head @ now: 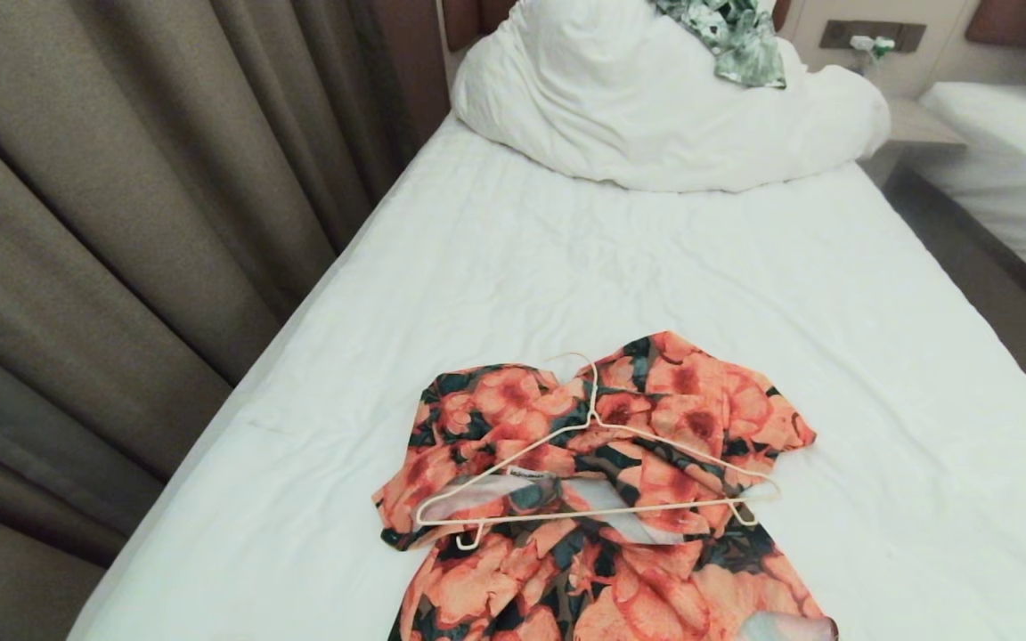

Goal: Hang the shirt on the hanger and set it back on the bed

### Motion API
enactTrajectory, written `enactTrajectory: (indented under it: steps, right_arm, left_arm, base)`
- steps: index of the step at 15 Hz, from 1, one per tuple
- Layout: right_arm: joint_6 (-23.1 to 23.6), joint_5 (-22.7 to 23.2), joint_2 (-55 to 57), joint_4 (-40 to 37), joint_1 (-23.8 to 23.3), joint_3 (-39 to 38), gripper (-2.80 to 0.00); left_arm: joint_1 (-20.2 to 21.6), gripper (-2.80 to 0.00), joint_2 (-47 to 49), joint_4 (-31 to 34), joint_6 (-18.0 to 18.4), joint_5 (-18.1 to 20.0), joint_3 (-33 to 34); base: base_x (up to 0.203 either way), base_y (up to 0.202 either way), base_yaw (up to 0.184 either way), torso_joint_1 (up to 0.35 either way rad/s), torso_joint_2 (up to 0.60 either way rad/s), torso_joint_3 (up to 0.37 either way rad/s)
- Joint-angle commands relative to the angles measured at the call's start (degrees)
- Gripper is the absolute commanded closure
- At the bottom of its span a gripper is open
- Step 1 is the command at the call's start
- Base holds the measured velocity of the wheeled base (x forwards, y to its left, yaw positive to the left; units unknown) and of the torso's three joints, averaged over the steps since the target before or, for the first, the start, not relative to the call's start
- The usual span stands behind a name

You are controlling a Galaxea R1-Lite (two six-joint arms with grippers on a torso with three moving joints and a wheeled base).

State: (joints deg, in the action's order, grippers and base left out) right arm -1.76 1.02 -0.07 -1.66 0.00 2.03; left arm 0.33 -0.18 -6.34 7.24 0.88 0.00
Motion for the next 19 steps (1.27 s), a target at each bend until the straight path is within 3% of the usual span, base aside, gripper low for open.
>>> enactTrajectory:
  steps: [1, 19]
  right_arm:
    - [0.76, -1.35, 0.02, 0.78, -0.01, -1.77, 0.0]
    - [-0.62, -1.55, -0.01, 1.22, 0.0, -1.95, 0.0]
  left_arm:
    - [0.02, 0.0, 0.18, -0.25, -0.03, 0.0, 2.29]
    - [0.02, 0.0, 0.14, -0.34, -0.12, 0.03, 2.29]
  base:
    - [0.0, 0.0, 0.0, 0.0, 0.0, 0.0]
    - [0.0, 0.0, 0.0, 0.0, 0.0, 0.0]
